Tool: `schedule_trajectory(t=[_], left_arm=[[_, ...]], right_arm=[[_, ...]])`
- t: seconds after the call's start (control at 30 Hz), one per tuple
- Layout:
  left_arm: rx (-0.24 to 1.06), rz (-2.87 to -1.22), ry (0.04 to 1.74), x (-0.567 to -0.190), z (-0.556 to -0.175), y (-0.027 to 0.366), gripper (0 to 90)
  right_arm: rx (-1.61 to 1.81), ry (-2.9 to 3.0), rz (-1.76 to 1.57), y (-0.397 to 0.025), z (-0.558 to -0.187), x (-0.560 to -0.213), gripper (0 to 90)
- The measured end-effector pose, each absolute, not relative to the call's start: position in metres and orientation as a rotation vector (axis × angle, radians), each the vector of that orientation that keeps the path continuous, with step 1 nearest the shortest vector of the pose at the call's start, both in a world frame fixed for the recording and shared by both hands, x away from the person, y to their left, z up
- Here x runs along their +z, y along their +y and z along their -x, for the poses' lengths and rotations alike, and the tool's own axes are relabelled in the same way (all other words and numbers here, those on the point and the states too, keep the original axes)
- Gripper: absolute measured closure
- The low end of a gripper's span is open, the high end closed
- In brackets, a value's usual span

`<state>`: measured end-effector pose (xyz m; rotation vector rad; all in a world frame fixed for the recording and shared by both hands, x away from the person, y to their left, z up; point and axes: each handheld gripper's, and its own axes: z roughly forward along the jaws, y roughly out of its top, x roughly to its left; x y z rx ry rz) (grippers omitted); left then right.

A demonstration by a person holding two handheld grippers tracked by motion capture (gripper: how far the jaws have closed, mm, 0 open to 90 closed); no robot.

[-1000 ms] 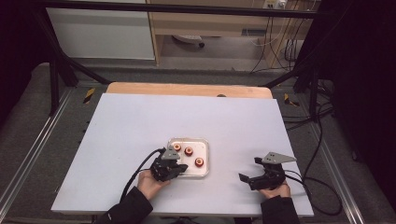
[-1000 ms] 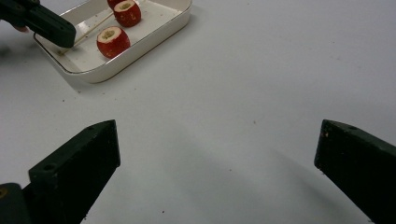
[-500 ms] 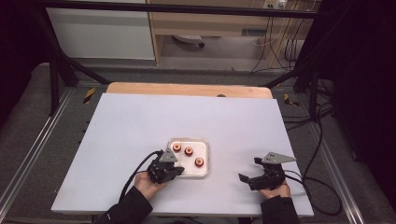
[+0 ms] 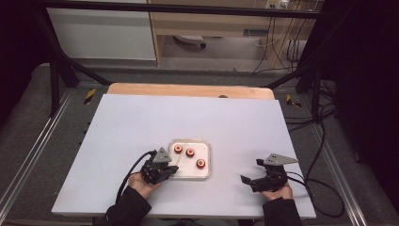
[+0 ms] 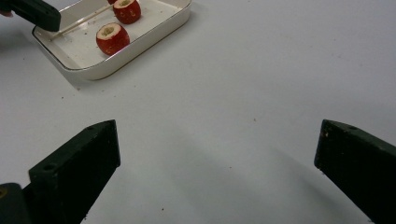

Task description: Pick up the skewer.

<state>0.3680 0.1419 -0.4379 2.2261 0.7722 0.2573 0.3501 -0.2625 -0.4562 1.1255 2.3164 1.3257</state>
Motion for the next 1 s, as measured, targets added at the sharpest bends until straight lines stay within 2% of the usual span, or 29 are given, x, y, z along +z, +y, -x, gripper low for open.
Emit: schedule_trajectory(t=[0.07, 0.13, 0.17, 0.2, 0.3, 0.63, 1.0], left_arm=[[0.308, -2.196, 0.801, -0.432, -0.369, 0.142, 79.2], [0.338, -2.167, 0.846, -0.427, -0.372, 0.143, 76.4], [0.335, -2.156, 0.875, -0.427, -0.376, 0.143, 71.0], [0.336, -2.144, 0.902, -0.427, -0.377, 0.142, 69.3], [0.368, -2.116, 1.008, -0.431, -0.384, 0.135, 70.7], [0.386, -2.120, 1.043, -0.441, -0.386, 0.123, 75.2], [0.429, -2.089, 1.085, -0.450, -0.383, 0.117, 86.1]], right_arm=[[1.323, 2.319, -1.128, -0.262, -0.350, -0.456, 0.8], [1.321, 2.319, -1.129, -0.262, -0.350, -0.456, 0.8], [1.320, 2.320, -1.128, -0.262, -0.351, -0.457, 0.8], [1.320, 2.320, -1.126, -0.262, -0.351, -0.457, 0.8], [1.324, 2.320, -1.129, -0.261, -0.351, -0.457, 0.8], [1.327, 2.317, -1.126, -0.262, -0.351, -0.457, 0.8], [1.330, 2.319, -1.132, -0.262, -0.351, -0.457, 0.8]])
